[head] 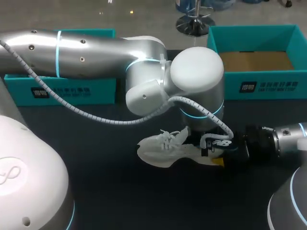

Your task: Take the shoe out of the shoebox, open the shoe tongue, remove and reinsert the insole, then place the shoe into the shoebox

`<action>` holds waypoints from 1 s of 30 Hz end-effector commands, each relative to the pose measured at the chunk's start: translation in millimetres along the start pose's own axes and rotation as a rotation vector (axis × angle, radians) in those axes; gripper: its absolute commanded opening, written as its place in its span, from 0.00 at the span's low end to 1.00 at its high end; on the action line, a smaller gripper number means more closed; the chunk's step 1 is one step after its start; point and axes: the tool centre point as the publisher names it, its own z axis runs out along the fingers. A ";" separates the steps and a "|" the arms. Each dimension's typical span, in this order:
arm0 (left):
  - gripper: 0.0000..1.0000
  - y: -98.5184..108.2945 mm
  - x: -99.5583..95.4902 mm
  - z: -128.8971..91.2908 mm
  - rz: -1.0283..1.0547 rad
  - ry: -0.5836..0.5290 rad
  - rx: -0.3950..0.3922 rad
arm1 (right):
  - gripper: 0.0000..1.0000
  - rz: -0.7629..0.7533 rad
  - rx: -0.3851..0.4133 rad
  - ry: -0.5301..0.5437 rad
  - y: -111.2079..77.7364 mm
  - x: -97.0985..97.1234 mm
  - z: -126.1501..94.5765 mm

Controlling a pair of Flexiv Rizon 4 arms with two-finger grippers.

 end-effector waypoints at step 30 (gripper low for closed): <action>0.46 -4.0 -8.8 10.0 -0.062 -0.128 -0.041 | 0.00 0.000 0.003 -0.001 -3.2 -1.1 3.4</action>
